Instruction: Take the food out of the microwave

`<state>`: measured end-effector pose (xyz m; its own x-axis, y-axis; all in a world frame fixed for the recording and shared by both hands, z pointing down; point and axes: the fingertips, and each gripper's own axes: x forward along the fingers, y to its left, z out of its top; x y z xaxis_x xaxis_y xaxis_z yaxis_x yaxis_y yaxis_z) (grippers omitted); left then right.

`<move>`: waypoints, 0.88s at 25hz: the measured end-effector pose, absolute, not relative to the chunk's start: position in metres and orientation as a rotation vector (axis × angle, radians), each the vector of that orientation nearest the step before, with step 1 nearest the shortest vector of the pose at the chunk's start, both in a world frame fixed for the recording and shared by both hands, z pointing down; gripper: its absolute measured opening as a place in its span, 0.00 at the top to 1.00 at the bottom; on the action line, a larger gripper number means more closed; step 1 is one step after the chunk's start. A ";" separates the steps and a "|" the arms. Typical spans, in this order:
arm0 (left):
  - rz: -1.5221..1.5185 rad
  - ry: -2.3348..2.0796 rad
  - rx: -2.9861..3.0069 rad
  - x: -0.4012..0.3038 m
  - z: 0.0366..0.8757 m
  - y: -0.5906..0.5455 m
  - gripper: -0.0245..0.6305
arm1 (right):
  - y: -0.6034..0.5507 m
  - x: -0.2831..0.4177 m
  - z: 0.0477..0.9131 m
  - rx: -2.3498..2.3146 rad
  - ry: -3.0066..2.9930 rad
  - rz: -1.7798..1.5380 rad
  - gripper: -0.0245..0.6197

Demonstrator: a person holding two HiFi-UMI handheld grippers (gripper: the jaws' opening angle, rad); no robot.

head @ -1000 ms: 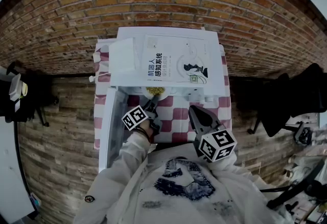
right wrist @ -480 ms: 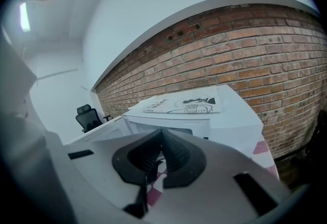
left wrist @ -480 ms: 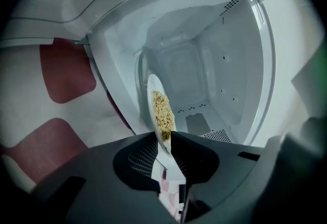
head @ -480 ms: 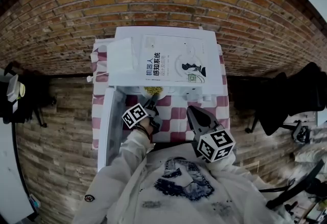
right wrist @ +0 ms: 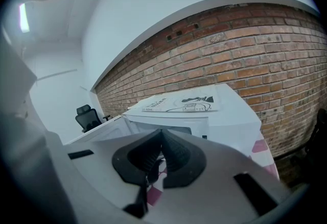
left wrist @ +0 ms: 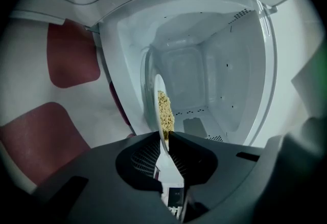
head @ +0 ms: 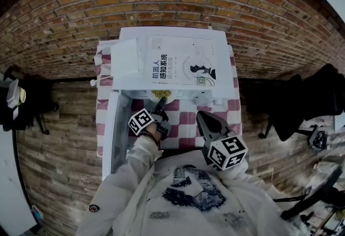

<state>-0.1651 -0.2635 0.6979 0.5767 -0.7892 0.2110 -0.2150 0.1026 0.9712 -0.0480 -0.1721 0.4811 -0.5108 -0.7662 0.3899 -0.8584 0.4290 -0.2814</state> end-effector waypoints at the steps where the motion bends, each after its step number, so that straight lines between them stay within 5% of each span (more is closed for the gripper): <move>1: -0.542 -0.907 1.432 -0.166 0.698 -0.263 0.88 | -0.172 -0.048 0.481 1.429 -2.478 0.670 0.94; 22: -0.684 -0.838 1.315 -0.164 0.696 -0.254 0.93 | -0.173 -0.045 0.485 1.406 -2.487 0.690 0.94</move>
